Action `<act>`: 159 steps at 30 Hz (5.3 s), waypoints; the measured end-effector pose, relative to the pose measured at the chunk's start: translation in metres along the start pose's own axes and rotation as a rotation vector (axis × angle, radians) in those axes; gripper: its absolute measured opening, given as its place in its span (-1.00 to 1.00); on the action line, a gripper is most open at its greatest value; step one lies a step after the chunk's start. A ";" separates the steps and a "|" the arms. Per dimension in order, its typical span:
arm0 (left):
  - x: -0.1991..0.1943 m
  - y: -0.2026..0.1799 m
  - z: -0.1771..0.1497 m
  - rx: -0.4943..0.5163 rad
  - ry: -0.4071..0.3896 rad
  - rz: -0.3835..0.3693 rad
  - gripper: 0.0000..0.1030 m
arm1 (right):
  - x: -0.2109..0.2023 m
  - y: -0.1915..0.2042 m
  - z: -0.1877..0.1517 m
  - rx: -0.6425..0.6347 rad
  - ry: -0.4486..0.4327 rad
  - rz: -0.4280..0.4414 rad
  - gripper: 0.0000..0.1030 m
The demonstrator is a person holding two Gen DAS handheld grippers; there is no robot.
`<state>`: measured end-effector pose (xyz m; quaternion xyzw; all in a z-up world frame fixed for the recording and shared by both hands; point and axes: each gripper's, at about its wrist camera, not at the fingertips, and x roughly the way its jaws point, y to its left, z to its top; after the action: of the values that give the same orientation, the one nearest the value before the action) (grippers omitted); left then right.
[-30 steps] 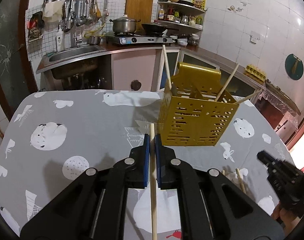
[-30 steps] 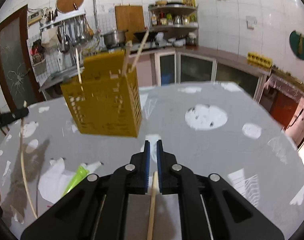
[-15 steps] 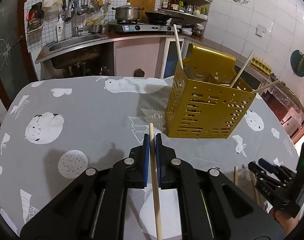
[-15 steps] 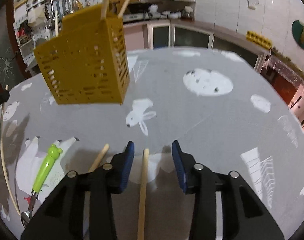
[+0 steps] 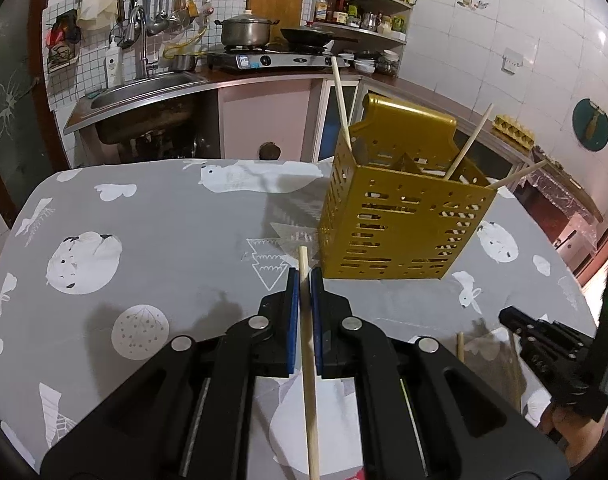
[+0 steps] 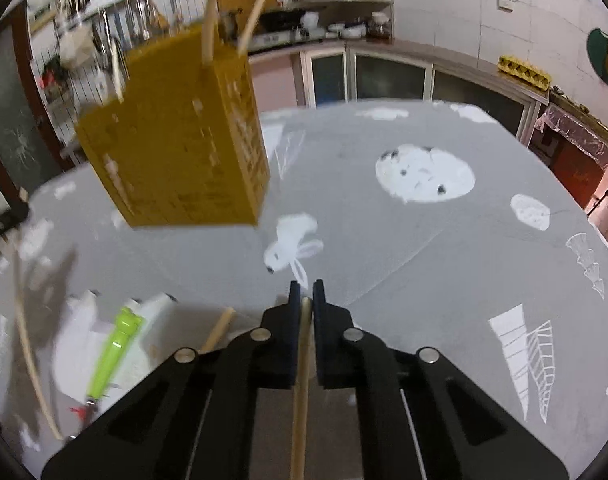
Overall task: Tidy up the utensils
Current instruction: 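Lift both chopsticks and carry them over the yellow holder, then lower the chopsticks into the holder and open both tools, then move both tools down toward the green-handled fork and metal spoon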
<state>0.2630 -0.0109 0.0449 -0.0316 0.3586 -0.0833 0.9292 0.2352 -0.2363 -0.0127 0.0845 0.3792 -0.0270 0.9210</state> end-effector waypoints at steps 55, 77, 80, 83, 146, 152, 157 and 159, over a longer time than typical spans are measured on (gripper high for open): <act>-0.115 0.000 -0.015 0.030 -0.277 -0.059 -0.91 | -0.171 0.014 0.001 -0.018 -0.672 0.039 -0.88; -0.120 -0.020 0.054 0.065 -0.390 -0.092 -0.92 | -0.186 0.047 0.064 -0.055 -0.741 0.055 -0.88; -0.131 -0.026 0.078 0.075 -0.435 -0.101 -0.92 | -0.195 0.055 0.086 -0.052 -0.774 0.060 -0.88; -0.138 -0.033 0.105 0.086 -0.476 -0.106 -0.91 | -0.199 0.060 0.112 -0.044 -0.797 0.069 -0.88; -0.016 0.062 -0.024 0.004 -0.085 0.030 0.90 | -0.055 0.024 -0.030 0.063 -0.151 -0.173 0.37; 0.008 0.064 -0.052 0.112 -0.027 0.080 0.90 | -0.044 0.035 -0.058 0.069 -0.069 -0.207 0.37; 0.020 0.069 -0.056 0.118 0.017 0.067 0.90 | -0.031 0.050 -0.074 0.045 0.012 -0.234 0.12; 0.020 0.070 -0.055 0.102 0.021 0.050 0.90 | -0.029 0.052 -0.074 0.047 0.037 -0.225 -0.04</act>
<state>0.2499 0.0548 -0.0174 0.0255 0.3645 -0.0786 0.9275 0.1697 -0.1726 -0.0369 0.0635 0.4027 -0.1378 0.9027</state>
